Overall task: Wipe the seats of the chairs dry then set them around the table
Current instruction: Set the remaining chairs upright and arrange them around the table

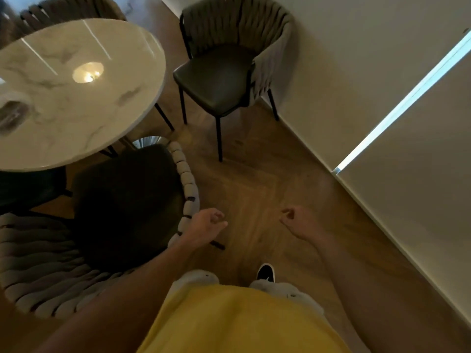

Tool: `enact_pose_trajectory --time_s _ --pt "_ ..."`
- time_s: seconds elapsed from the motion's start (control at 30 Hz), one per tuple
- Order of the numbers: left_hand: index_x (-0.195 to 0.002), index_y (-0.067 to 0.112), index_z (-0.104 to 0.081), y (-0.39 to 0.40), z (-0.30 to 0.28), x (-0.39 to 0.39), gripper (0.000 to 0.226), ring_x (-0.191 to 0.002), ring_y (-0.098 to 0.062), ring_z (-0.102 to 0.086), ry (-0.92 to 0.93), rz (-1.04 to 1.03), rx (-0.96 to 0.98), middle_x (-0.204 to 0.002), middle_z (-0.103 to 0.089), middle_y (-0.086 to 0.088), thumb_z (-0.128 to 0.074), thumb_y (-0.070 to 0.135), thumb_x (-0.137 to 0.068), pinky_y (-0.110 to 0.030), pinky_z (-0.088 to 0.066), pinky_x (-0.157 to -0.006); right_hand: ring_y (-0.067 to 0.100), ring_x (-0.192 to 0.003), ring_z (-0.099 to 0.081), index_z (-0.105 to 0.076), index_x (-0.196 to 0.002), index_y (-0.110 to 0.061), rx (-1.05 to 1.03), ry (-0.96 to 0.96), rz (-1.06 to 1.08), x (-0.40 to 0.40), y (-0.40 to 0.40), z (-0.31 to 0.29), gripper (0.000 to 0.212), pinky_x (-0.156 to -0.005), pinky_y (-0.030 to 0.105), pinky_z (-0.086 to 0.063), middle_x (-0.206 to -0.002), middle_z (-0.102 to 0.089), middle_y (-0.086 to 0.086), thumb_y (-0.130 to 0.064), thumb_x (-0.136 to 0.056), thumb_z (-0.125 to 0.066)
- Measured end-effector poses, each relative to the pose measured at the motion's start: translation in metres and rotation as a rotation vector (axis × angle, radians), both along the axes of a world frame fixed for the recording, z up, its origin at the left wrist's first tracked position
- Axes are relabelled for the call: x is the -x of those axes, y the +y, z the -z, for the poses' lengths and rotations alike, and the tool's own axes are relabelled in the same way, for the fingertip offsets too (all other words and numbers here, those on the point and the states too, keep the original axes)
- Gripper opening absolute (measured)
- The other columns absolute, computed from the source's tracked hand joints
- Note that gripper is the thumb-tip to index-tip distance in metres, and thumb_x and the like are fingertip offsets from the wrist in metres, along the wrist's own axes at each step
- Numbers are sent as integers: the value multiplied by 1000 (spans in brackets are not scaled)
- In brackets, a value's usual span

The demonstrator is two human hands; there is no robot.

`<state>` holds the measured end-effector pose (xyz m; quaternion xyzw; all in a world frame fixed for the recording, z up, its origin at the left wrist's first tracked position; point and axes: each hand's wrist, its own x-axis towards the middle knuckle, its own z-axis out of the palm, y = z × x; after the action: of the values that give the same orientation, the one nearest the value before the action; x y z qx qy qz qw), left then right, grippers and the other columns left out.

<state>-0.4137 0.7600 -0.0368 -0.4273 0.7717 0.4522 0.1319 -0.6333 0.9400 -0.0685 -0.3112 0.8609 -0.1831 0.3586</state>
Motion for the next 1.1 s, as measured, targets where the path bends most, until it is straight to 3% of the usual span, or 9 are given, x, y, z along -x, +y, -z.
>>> enact_pose_trajectory --time_s 0.23,0.47,0.77,0.87,0.97,1.1 --pt "-125 20 -59 -7 2 97 36 -109 -13 -56 -17 52 15 -119 -62 1 -62 35 -93 -24 -44 -88 16 -97 -58 -63 -120 -14 -16 23 92 103 10 -9 35 -83 28 -46 -115 -64 6 -33 -91 -63" --pt "-123 22 -61 -50 18 178 36 -108 -14 -58 -8 -7 37 -116 -64 2 -63 37 -91 -31 -51 -92 13 -97 -58 -65 -118 -17 -30 39 94 175 -24 -5 33 -85 23 -44 -116 -65 3 -34 -90 -63" --pt "-120 22 -61 -159 30 295 29 -103 -10 -56 19 -57 -1 -114 -61 3 -63 32 -93 -25 -47 -84 18 -96 -65 -71 -108 -13 1 56 165 291 -137 -16 30 -86 27 -48 -107 -71 4 -28 -83 -72" --pt "-122 25 -60 -205 27 331 31 -104 -11 -60 25 -65 -18 -114 -63 3 -63 34 -92 -29 -53 -86 20 -101 -64 -69 -111 -10 -9 47 146 327 -191 -23 31 -83 21 -42 -109 -69 6 -25 -84 -72" --pt "-123 26 -59 -249 18 364 31 -100 -10 -60 29 -95 -21 -116 -62 3 -62 34 -93 -26 -52 -81 21 -105 -63 -67 -116 -10 15 37 124 356 -243 -32 33 -89 24 -43 -115 -68 7 -25 -87 -69" --pt "-127 25 -57 -295 9 401 35 -107 -14 -60 31 -100 -24 -123 -61 1 -60 34 -94 -37 -52 -94 20 -107 -62 -64 -120 -11 27 8 72 385 -302 -37 34 -91 26 -44 -118 -66 7 -26 -89 -65"
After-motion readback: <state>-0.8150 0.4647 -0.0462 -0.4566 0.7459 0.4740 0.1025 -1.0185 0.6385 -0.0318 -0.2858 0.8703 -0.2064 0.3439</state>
